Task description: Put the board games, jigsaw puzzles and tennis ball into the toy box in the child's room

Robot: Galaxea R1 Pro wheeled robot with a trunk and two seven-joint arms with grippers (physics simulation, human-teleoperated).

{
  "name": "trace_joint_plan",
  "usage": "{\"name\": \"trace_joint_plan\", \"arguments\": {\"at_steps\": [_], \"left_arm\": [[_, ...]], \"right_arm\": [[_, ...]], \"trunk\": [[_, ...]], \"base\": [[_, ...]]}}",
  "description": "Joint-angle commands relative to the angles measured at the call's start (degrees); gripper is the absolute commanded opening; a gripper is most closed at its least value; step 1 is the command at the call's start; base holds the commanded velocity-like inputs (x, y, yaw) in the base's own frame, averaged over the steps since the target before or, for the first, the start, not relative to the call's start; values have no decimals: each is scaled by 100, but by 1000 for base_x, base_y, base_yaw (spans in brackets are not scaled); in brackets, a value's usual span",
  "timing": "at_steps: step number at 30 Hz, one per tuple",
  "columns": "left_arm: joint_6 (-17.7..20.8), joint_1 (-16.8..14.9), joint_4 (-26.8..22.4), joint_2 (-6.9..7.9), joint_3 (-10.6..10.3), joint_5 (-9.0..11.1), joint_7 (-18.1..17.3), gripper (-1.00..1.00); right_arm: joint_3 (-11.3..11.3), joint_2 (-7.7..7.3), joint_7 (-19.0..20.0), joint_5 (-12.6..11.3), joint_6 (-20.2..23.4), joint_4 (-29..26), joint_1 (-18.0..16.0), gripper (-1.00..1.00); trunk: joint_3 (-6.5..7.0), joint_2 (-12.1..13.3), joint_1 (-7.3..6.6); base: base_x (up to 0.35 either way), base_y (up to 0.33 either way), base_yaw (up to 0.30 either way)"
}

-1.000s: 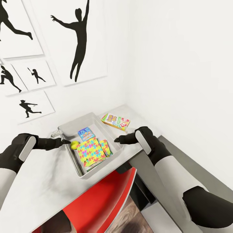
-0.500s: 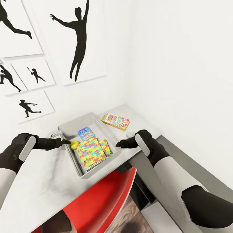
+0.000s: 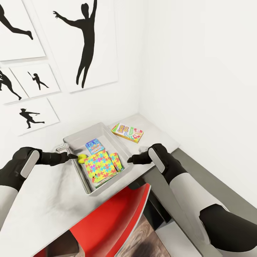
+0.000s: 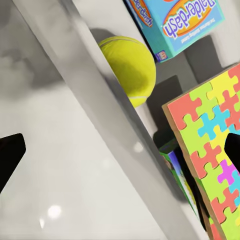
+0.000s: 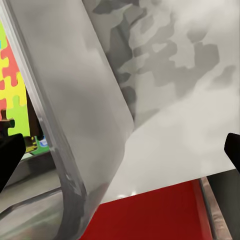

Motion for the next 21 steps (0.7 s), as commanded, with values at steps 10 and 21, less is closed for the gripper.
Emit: {"name": "trace_joint_plan", "arguments": {"at_steps": [10, 21], "left_arm": [[6, -6, -1, 7, -13, -50, -56, 100], [6, -6, -1, 7, -7, -46, -56, 100]], "right_arm": [[7, 2, -2, -6, 20, -6, -5, 100], [0, -7, -2, -8, 20, -10, -5, 100]], "trunk": [[-17, -11, 3], [-18, -11, 3]], "base": [[0, 0, 0], [0, 0, 0]]}}
